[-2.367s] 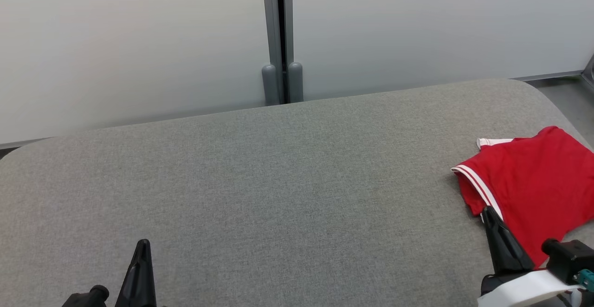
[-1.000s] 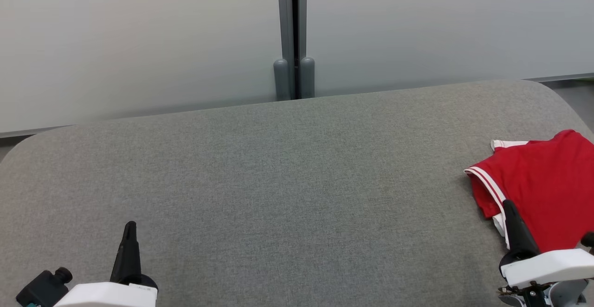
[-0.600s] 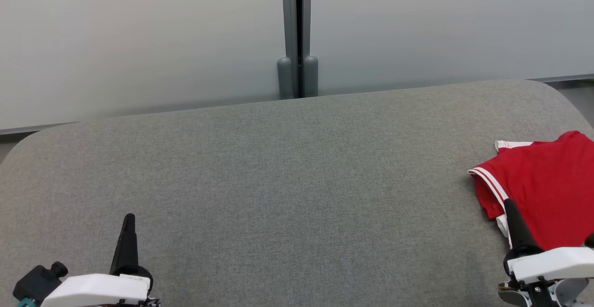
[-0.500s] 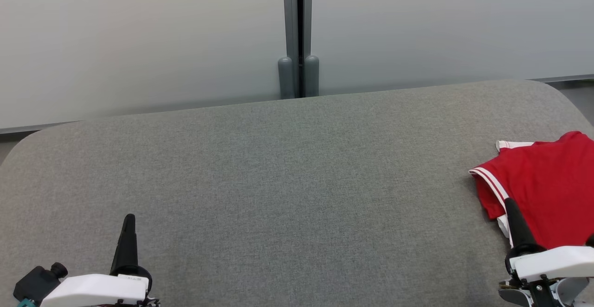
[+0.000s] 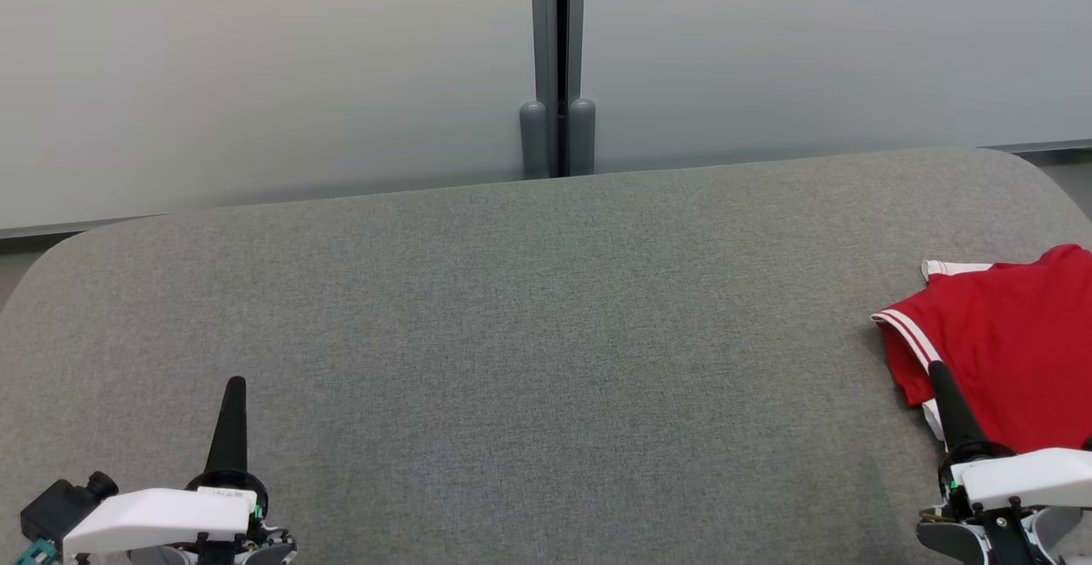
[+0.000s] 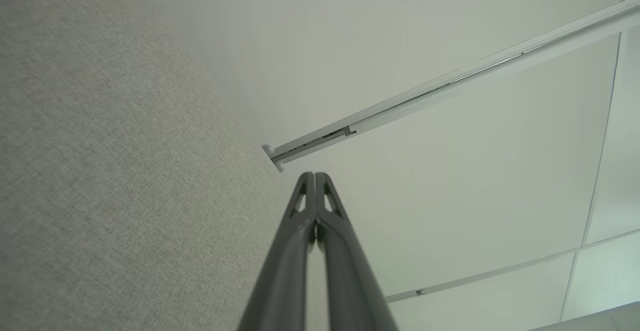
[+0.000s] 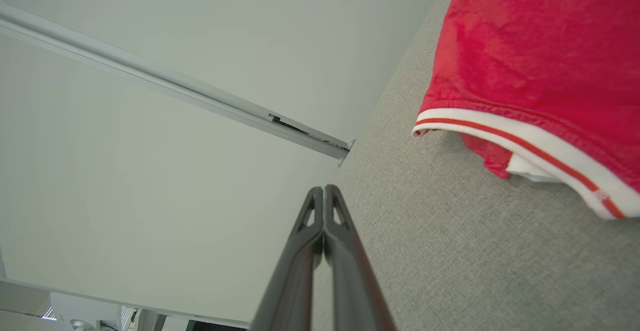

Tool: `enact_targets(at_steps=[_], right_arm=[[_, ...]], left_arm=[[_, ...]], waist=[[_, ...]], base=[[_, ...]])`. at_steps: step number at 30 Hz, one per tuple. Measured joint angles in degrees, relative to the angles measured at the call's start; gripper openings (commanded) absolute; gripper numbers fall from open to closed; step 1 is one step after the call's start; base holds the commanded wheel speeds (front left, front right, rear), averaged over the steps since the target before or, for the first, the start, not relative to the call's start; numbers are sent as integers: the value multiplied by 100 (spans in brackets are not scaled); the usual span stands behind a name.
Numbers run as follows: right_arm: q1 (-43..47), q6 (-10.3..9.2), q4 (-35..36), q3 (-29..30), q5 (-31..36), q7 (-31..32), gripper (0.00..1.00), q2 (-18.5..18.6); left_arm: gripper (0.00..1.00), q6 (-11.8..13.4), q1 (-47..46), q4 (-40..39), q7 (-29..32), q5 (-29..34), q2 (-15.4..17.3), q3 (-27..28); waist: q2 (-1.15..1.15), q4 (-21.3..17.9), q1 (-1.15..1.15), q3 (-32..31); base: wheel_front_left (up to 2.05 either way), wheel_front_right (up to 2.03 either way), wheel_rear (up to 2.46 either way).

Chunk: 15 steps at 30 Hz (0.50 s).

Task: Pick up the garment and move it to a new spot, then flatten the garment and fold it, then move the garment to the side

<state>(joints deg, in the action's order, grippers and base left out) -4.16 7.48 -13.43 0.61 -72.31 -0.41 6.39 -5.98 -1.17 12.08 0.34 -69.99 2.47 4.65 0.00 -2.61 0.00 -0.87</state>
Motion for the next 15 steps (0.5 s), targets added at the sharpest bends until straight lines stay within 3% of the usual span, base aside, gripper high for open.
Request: enact_targets(at_steps=[15], right_arm=[[-57, 0, -16, 174, -660, 221, 0, -99]], left_arm=[[0, -34, -157, 68, 201, -727, 9, 56]], waist=[[0, 73, 0, 29]], base=[[0, 0, 0]])
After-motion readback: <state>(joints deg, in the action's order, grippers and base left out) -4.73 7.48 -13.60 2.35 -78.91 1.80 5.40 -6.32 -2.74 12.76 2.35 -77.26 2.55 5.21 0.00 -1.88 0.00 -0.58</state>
